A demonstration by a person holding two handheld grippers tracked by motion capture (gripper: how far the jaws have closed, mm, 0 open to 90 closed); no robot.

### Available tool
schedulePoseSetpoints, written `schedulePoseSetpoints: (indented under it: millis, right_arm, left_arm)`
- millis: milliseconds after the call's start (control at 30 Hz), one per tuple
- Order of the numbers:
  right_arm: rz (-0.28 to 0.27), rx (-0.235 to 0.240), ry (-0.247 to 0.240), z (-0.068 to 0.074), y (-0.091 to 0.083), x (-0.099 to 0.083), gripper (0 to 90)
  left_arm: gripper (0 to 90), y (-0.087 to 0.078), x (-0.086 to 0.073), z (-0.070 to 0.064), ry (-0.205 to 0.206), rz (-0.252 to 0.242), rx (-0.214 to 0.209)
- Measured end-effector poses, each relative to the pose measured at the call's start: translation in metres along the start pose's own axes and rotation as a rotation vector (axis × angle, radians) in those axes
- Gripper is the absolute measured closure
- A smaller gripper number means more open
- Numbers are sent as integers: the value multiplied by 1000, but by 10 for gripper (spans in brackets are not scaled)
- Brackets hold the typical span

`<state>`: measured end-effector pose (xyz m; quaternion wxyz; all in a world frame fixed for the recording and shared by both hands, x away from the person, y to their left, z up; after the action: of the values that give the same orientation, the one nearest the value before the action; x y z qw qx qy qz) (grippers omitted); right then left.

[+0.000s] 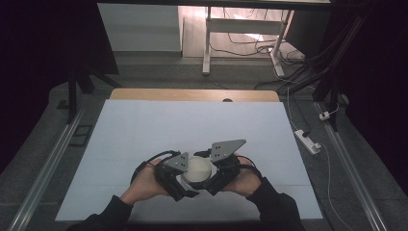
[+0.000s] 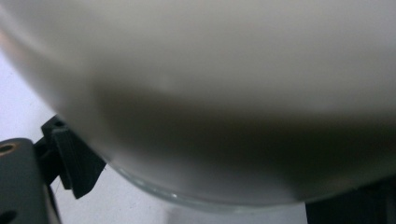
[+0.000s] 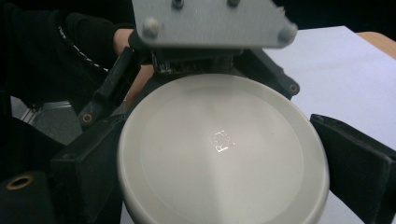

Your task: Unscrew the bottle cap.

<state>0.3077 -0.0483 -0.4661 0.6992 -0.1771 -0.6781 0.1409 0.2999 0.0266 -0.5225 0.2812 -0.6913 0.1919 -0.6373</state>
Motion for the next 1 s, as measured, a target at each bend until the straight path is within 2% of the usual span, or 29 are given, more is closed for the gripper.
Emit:
schedulePoseSetpoints:
  millis: [500, 1000]
  right_arm:
    - [-7, -50, 21, -7, -7, 2, 72]
    - [-6, -97, 43, -10, -14, 1, 72]
  left_arm:
    - [81, -4, -4, 8, -22, 0, 34]
    - [81, -8, -10, 22, -74, -7, 83]
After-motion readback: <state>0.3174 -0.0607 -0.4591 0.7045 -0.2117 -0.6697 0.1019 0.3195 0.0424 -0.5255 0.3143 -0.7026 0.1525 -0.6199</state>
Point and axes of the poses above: each handheld gripper's, and its own axes: y roughly forward along the jaws, x roughly out of its top, z roughly to its left, the point moved 8 cm from there along y, roughly forward along the jaws, and after that the axes turned 4 degrees about -z, right-handed, at the moved point
